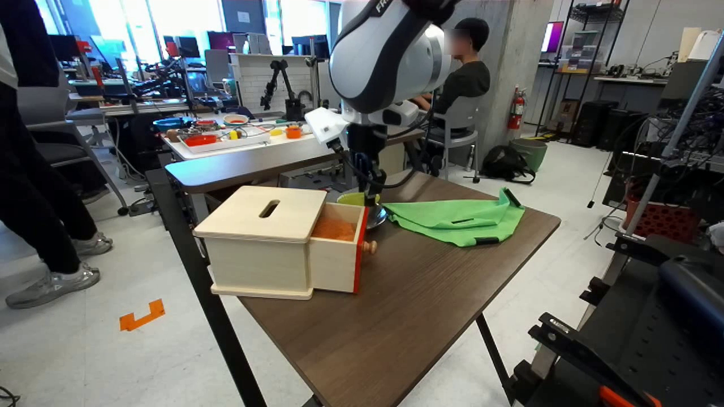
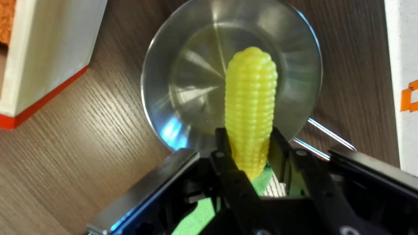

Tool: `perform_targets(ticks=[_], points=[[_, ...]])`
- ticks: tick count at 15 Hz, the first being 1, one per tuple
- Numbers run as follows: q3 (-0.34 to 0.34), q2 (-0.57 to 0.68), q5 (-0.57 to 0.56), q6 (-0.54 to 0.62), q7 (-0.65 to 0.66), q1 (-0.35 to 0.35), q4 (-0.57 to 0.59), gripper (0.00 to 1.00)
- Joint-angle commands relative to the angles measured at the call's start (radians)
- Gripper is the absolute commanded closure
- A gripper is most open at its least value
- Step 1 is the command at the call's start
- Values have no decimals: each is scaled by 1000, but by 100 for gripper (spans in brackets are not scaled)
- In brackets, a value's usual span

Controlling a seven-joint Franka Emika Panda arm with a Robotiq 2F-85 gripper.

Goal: Fold the cloth on the table and put the cob on the pan

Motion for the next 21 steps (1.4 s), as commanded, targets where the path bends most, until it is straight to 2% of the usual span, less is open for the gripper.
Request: perform_targets(ticks=[1, 2, 3, 9, 15, 21], points=[[13, 68, 3, -63, -13, -8, 115, 92], [13, 78, 2, -74, -12, -8, 129, 56], [15, 86, 3, -82, -13, -9, 143, 41], [19, 100, 3, -114, -18, -12, 177, 1], [13, -7, 4, -62, -23, -18, 42, 0], [27, -197, 18, 27, -48, -33, -247, 0]])
